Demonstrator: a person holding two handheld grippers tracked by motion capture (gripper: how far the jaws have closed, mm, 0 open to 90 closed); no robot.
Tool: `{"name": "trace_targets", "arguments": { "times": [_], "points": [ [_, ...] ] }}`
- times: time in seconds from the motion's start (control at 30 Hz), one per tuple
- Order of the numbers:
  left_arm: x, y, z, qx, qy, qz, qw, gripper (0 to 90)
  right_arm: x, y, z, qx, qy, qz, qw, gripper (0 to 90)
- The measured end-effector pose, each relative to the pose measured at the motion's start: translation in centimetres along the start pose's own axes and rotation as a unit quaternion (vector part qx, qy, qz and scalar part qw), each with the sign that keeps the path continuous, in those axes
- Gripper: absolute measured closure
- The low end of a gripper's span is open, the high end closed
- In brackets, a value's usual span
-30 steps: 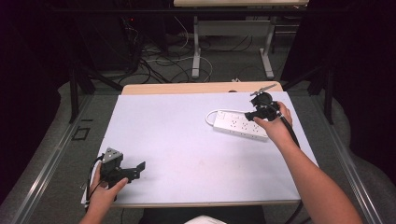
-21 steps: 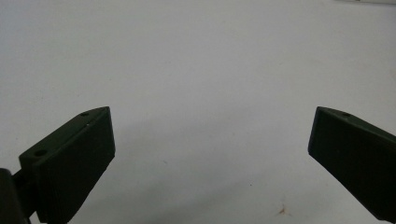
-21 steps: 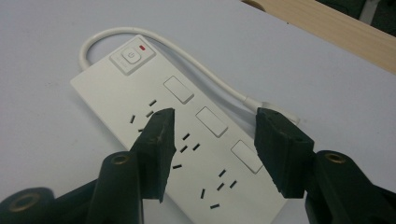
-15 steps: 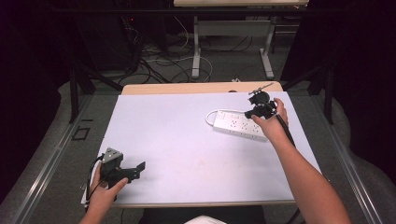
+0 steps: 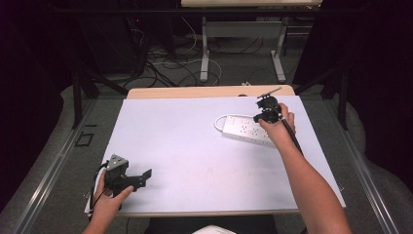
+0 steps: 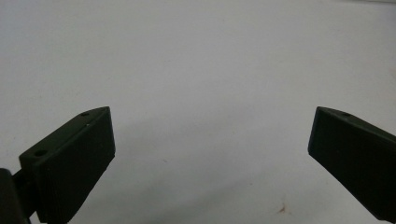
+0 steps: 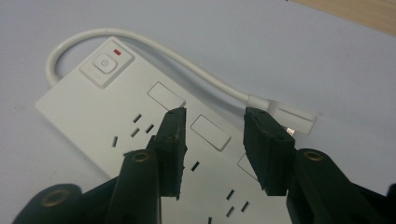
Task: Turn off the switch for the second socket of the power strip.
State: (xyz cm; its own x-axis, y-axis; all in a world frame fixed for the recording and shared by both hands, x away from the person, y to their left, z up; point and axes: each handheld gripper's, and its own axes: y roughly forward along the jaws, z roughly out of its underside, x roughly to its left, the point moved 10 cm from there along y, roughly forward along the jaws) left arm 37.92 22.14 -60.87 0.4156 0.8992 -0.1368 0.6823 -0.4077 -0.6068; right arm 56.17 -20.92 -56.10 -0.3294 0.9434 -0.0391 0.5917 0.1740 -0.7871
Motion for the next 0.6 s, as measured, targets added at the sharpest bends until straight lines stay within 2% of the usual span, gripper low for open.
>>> {"name": "trace_targets", "arguments": {
  "times": [0.1, 0.13, 0.23, 0.4, 0.6],
  "points": [
    [0.0, 0.0, 0.0, 0.001, 0.0, 0.001, 1.0, 0.7, -0.2, 0.2, 0.0, -0.006, 0.01, 0.001, 0.9999, 62.4],
    [0.0, 0.0, 0.0, 0.001, 0.0, 0.001, 1.0, 0.7, -0.2, 0.4, 0.0, -0.008, 0.024, 0.001, 0.9997, 63.6],
    [0.0, 0.0, 0.0, 0.001, 0.002, 0.002, 1.0, 0.7, -0.4, 0.6, 0.1, -0.008, 0.033, 0.004, 0.9994, 65.5],
    [-0.1, 0.1, 0.0, 0.0, 0.0, 0.001, 1.0, 0.7, -0.6, 1.0, 0.6, 0.008, 0.069, 0.0, 0.9976, 71.9],
    [-0.1, 0.2, 0.0, -0.001, 0.0, 0.002, 1.0, 0.7, -0.9, 1.3, 0.8, 0.015, 0.087, 0.004, 0.9961, 75.5]
  ]
}}
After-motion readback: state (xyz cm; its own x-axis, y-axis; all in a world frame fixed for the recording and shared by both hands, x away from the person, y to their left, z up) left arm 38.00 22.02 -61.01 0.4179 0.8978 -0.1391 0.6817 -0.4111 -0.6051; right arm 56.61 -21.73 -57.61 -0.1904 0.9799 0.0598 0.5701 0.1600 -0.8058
